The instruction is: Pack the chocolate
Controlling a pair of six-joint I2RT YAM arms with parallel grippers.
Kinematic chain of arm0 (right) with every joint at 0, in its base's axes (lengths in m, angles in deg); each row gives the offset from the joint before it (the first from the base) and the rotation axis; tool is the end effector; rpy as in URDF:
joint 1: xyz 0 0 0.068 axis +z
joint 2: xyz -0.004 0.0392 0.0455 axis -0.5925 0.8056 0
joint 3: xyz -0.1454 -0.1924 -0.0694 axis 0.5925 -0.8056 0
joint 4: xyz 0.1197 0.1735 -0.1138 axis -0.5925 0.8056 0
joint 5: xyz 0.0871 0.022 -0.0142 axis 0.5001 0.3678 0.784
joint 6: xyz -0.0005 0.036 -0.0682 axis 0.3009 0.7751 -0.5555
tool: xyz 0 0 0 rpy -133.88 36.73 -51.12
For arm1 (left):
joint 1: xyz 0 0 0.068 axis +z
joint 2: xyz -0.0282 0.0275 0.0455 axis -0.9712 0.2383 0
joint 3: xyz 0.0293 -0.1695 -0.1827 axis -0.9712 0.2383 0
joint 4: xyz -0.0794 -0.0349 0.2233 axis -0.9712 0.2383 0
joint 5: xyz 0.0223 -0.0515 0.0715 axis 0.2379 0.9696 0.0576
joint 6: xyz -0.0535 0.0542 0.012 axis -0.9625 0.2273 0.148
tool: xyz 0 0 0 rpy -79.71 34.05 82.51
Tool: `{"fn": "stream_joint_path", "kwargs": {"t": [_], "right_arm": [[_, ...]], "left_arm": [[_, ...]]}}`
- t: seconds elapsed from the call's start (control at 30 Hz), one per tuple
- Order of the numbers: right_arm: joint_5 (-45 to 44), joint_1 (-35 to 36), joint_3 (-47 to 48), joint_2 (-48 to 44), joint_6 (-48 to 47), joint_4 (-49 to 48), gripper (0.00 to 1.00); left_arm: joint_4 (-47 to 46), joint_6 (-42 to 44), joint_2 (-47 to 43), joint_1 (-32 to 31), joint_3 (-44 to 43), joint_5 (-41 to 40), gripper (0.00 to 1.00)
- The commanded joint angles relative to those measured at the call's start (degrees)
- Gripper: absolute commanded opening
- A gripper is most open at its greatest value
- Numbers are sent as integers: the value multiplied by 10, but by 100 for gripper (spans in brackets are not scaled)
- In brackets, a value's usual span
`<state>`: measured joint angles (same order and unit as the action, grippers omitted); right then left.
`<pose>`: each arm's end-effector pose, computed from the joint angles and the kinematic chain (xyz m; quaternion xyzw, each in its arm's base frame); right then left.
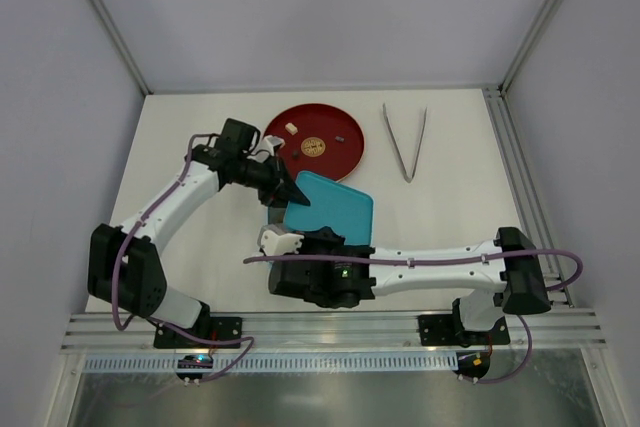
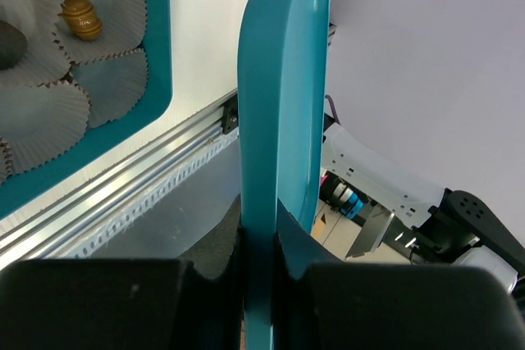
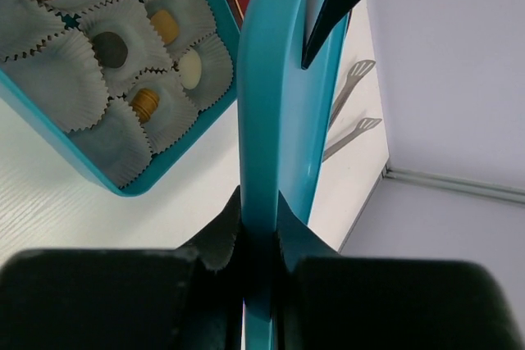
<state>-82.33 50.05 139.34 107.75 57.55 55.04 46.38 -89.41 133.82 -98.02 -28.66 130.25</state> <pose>0.0734 0.3021 0.2644 -0.5391 0.6759 -0.2077 0.4575 0.2494 -0.1529 0.2467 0.1159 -0.8756 0.4674 0.0375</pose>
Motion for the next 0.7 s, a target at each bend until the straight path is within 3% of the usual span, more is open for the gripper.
{"fn": "stream_joint_path", "kwargs": {"t": [0.0, 0.07, 0.17, 0.2, 0.3, 0.53, 0.67], "right_arm": [[-34, -3, 16, 4, -10, -12, 4], [-40, -4, 19, 7, -11, -13, 4], [-45, -4, 24, 5, -11, -15, 4], [-46, -4, 26, 4, -9, -11, 4], [-55, -4, 38, -3, -4, -2, 4], [-61, -7, 94, -22, 19, 38, 4], [-60, -8, 95, -38, 34, 52, 4]], "left_arm": [[-5, -10, -24, 4, -3, 33, 0], [-5, -10, -23, 4, -7, 36, 2], [-5, -7, -30, 4, -15, 33, 41], [-4, -4, -34, 5, -19, 30, 58], [-1, 4, -41, 9, -39, 24, 79], [35, 41, -44, 29, -112, -15, 91], [-5, 34, -54, 62, -134, -7, 100]]}}
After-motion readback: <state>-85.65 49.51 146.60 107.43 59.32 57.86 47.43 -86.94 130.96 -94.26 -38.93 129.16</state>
